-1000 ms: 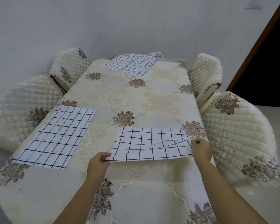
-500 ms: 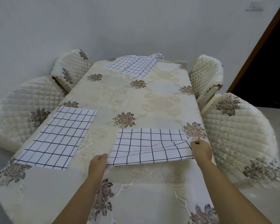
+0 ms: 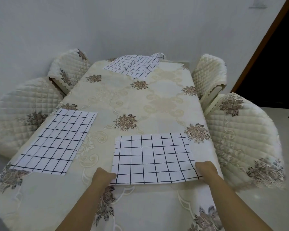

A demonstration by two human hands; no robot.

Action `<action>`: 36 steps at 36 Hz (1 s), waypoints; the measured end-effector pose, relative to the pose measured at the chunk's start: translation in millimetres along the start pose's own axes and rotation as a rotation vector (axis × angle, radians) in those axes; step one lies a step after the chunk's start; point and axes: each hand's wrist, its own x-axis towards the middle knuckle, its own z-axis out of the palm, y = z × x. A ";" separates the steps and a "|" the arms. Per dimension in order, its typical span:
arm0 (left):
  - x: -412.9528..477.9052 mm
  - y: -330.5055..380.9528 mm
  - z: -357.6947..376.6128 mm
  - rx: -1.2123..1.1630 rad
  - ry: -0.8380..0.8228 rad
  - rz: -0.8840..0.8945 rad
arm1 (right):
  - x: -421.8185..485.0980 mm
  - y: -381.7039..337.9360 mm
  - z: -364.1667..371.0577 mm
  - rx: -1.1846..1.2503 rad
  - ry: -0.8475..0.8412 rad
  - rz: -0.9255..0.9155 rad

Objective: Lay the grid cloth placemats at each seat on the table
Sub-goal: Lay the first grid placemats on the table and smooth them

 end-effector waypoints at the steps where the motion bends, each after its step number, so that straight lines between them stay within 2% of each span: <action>1: 0.0 -0.7 0.5 -0.014 -0.003 -0.004 | 1.4 1.4 -0.4 0.007 -0.001 0.017; 6: 6.0 -7.7 5.0 -0.025 -0.038 -0.023 | 6.6 7.2 -2.5 0.015 0.022 0.064; 14: 2.2 4.5 2.7 0.152 -0.058 -0.046 | 1.2 3.1 -3.7 -0.005 -0.070 0.135; 20: 2.9 8.0 6.5 0.116 -0.040 0.070 | -3.4 0.6 -7.6 -0.035 -0.164 0.177; 27: -12.3 25.3 -1.3 0.324 0.023 0.169 | -12.8 -33.2 -21.4 0.364 -0.144 0.061; 30: -27.3 45.9 -2.6 0.606 0.056 0.326 | -23.0 -58.9 -29.1 0.531 -0.146 -0.049; 32: -38.4 57.2 2.7 0.703 -0.005 0.497 | -31.2 -76.5 -34.4 0.623 -0.153 -0.099; 34: -48.9 64.8 13.8 0.787 -0.119 0.584 | -40.0 -93.2 -39.1 0.703 -0.179 -0.145; 36: -57.0 68.6 28.8 0.877 -0.159 0.650 | -52.0 -110.9 -44.0 0.777 -0.213 -0.196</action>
